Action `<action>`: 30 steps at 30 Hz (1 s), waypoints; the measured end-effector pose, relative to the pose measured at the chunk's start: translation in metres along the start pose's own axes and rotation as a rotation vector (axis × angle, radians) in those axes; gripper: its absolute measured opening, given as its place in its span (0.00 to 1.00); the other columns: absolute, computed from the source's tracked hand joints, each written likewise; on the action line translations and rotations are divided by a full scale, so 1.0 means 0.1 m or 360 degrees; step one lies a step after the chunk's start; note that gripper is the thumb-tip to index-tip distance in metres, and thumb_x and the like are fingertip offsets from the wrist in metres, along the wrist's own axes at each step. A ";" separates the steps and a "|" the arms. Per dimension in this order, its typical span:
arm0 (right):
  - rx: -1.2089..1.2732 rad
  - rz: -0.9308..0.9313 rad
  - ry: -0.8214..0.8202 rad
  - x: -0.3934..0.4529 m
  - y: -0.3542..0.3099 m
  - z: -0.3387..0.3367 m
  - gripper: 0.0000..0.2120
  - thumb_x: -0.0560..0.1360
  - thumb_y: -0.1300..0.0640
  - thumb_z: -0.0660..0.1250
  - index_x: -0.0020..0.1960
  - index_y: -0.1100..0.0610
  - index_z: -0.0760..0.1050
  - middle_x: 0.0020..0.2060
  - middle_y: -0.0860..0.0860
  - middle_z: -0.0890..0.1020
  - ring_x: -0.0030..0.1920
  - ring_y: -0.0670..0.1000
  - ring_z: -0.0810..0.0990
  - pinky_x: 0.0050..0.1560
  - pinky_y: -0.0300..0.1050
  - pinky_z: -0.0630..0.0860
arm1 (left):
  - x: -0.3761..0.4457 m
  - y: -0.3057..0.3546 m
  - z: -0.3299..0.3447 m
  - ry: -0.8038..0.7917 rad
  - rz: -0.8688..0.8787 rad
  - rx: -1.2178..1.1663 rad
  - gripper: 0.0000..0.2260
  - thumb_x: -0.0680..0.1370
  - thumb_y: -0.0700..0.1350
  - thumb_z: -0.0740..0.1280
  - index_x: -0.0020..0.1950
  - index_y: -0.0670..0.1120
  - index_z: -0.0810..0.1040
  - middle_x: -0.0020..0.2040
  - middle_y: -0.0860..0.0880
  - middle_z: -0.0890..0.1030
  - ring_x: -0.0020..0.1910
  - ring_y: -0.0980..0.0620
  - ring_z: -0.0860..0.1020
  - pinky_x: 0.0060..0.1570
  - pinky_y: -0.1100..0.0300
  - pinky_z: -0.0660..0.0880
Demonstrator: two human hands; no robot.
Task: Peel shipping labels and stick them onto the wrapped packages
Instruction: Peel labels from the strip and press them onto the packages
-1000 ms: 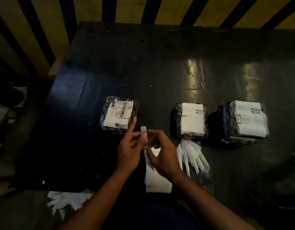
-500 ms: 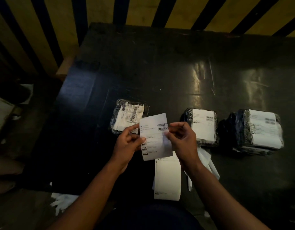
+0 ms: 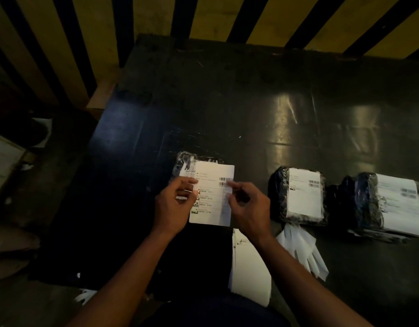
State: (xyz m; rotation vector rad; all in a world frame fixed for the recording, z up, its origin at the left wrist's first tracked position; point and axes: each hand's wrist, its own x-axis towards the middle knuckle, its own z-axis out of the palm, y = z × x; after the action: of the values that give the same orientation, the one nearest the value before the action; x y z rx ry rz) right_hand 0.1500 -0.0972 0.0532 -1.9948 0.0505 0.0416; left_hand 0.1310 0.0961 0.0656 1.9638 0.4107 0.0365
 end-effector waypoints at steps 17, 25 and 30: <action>-0.0314 0.0126 -0.0204 0.62 0.05 0.65 0.18 0.76 0.62 0.74 0.65 0.58 0.79 0.57 0.50 0.80 0.47 0.43 0.80 0.44 0.22 0.75 | 0.80 -0.30 -0.12 -0.0060 -0.0037 0.0427 0.13 0.76 0.35 0.74 0.58 0.47 0.85 0.53 0.57 0.79 0.46 0.63 0.79 0.41 0.78 0.75; -0.0393 0.0196 -0.0274 0.67 0.06 0.72 0.19 0.76 0.61 0.73 0.67 0.57 0.78 0.60 0.51 0.79 0.55 0.49 0.82 0.55 0.42 0.83 | 0.87 -0.41 -0.10 -0.0125 0.0003 0.0528 0.13 0.76 0.36 0.74 0.59 0.46 0.85 0.56 0.52 0.80 0.45 0.61 0.80 0.42 0.76 0.77; -0.0568 0.0180 -0.0363 0.72 0.02 0.72 0.20 0.78 0.57 0.72 0.69 0.55 0.76 0.63 0.51 0.74 0.55 0.47 0.78 0.56 0.35 0.76 | 0.88 -0.43 -0.10 -0.0174 0.0044 0.0627 0.13 0.77 0.37 0.74 0.60 0.48 0.85 0.54 0.54 0.76 0.45 0.58 0.80 0.48 0.67 0.81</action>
State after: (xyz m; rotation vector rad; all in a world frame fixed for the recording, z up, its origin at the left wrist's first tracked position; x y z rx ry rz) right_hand 0.2213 -0.0341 0.0177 -2.3286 0.0085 0.3734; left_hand 0.2004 0.1470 0.0167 2.3466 0.3367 -0.1442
